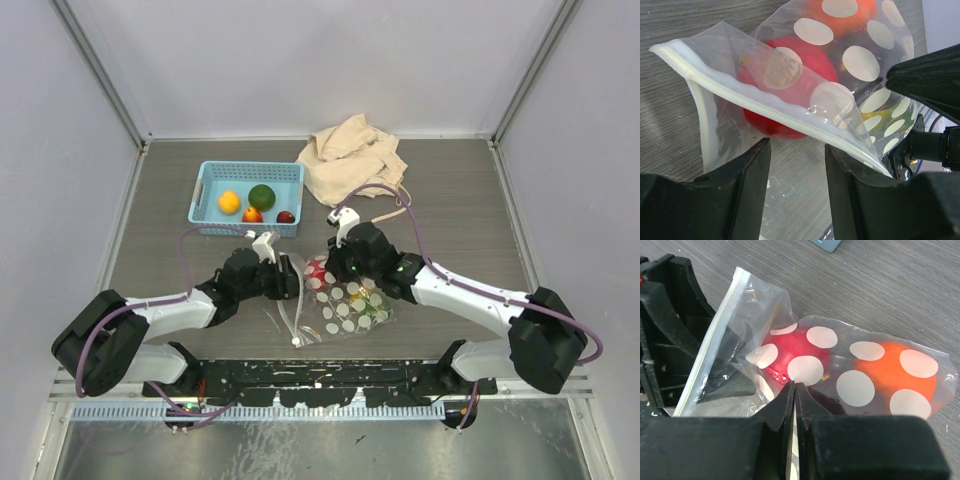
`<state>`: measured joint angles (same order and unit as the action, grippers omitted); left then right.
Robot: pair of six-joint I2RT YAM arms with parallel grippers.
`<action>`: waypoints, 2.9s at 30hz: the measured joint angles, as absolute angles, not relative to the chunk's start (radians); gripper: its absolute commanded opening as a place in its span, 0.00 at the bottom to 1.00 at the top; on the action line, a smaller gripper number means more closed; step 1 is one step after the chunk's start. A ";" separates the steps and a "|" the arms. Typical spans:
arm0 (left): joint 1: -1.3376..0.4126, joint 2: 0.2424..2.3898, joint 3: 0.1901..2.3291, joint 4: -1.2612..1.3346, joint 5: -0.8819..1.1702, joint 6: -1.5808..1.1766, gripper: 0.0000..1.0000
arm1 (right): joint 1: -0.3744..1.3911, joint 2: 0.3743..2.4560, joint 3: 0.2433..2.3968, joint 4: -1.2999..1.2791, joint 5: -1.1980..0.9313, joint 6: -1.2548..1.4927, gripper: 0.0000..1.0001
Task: Open the zip-top bag and remove the fake food
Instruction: Pick up the fake fruit from the zipper food storage bag.
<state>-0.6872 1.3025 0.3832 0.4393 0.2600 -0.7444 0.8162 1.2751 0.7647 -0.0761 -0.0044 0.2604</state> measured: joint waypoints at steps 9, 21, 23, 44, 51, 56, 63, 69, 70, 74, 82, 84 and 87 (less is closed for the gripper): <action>-0.687 1.303 0.383 0.441 0.262 -0.744 0.52 | 0.816 1.374 0.818 -0.092 -0.002 0.255 0.10; -0.683 1.321 0.389 0.445 0.272 -0.741 0.62 | 0.816 1.472 0.870 -0.102 0.020 0.230 0.09; -0.678 1.327 0.392 0.445 0.277 -0.739 0.62 | 0.815 1.481 0.877 -0.104 0.025 0.223 0.10; -0.647 1.384 0.441 0.396 0.292 -0.693 0.79 | 0.755 1.612 0.946 -0.121 -0.105 0.044 0.18; -0.626 1.384 0.442 0.360 0.294 -0.683 0.83 | 0.744 1.665 0.963 -0.115 -0.215 -0.031 0.20; -0.611 1.384 0.442 0.337 0.303 -0.671 0.84 | 0.741 1.689 0.982 -0.122 -0.283 -0.073 0.22; -0.606 1.384 0.442 0.340 0.323 -0.667 0.83 | 0.709 1.681 0.983 -0.124 -0.342 -0.069 0.26; -0.605 1.390 0.448 0.347 0.339 -0.667 0.83 | 0.698 1.683 0.995 -0.096 -0.339 -0.023 0.25; -0.605 1.391 0.449 0.347 0.340 -0.668 0.83 | 0.697 1.688 0.997 -0.089 -0.338 -0.017 0.25; -0.605 1.394 0.449 0.346 0.345 -0.668 0.85 | 0.697 1.729 1.009 -0.051 -0.347 0.006 0.23; -0.604 1.399 0.455 0.352 0.360 -0.669 0.92 | 0.698 1.757 1.005 -0.014 -0.458 0.006 0.20; -0.604 1.401 0.458 0.359 0.364 -0.670 0.92 | 0.700 1.757 1.003 -0.007 -0.485 0.005 0.19; -0.604 1.404 0.460 0.370 0.370 -0.671 0.90 | 0.703 1.757 1.002 0.002 -0.515 0.006 0.18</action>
